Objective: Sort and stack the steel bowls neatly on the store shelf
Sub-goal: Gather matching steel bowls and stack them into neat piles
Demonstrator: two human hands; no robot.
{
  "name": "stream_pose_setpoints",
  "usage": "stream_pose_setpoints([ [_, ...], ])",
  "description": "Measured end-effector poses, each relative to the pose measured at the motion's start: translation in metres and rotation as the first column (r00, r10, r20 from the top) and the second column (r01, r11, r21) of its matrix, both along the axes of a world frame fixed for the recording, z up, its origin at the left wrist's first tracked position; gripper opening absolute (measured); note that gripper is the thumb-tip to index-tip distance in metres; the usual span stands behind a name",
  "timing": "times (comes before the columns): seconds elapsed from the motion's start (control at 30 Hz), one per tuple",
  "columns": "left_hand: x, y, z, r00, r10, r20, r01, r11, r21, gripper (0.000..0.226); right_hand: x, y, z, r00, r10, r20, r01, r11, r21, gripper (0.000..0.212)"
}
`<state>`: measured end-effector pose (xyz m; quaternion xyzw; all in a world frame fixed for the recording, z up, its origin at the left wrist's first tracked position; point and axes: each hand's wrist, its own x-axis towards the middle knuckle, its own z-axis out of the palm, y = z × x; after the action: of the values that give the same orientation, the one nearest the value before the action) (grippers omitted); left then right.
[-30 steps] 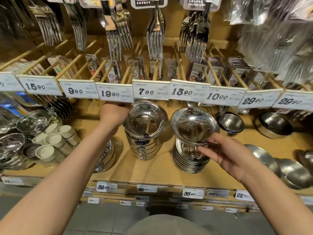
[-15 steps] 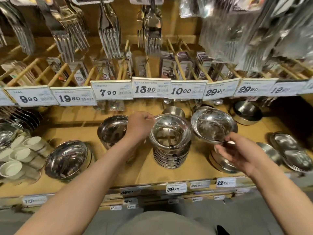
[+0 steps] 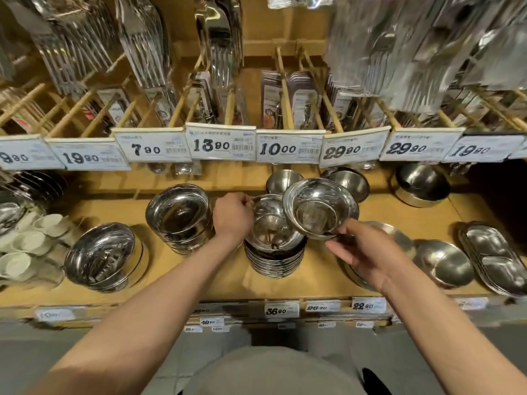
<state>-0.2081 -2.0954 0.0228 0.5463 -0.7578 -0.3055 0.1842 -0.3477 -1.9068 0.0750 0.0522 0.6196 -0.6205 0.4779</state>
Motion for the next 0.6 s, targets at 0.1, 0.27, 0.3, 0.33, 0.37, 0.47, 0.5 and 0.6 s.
stream_pose_setpoints([
  [0.1,0.000,0.005,-0.002,1.000,0.019,0.022,-0.019,1.000,-0.008,0.022,0.002,-0.006,-0.003,0.999,0.030,0.043,-0.029,0.999,-0.028,0.008],
  [0.27,0.003,0.009,-0.001,0.995,0.049,0.083,-0.049,0.999,0.001,0.020,0.004,-0.014,-0.008,0.996,0.075,0.049,-0.073,0.997,-0.039,0.008],
  [0.3,0.004,0.009,-0.002,0.994,0.042,0.102,-0.043,0.999,0.008,0.020,0.005,-0.015,-0.010,0.996,0.080,0.046,-0.078,0.996,-0.036,0.007],
  [0.33,0.005,0.009,-0.002,0.993,0.034,0.115,-0.036,0.999,0.012,0.020,0.007,-0.016,-0.011,0.995,0.085,0.046,-0.083,0.996,-0.035,0.006],
  [0.37,0.006,0.009,-0.003,0.992,0.026,0.122,-0.028,1.000,0.013,0.020,0.009,-0.017,-0.011,0.995,0.092,0.047,-0.091,0.995,-0.037,0.005],
  [0.47,0.008,0.008,-0.003,0.995,-0.009,0.101,0.009,1.000,0.006,0.020,0.016,-0.019,-0.013,0.990,0.131,0.058,-0.128,0.990,-0.058,0.006],
  [0.5,0.009,0.008,-0.003,0.996,-0.026,0.090,0.025,1.000,0.009,0.021,0.018,-0.019,-0.014,0.988,0.145,0.061,-0.141,0.988,-0.066,0.006],
  [0.6,0.014,0.007,0.000,0.998,-0.023,0.060,0.023,1.000,0.002,0.034,0.025,-0.019,-0.016,0.985,0.162,0.066,-0.157,0.985,-0.073,0.005],
])
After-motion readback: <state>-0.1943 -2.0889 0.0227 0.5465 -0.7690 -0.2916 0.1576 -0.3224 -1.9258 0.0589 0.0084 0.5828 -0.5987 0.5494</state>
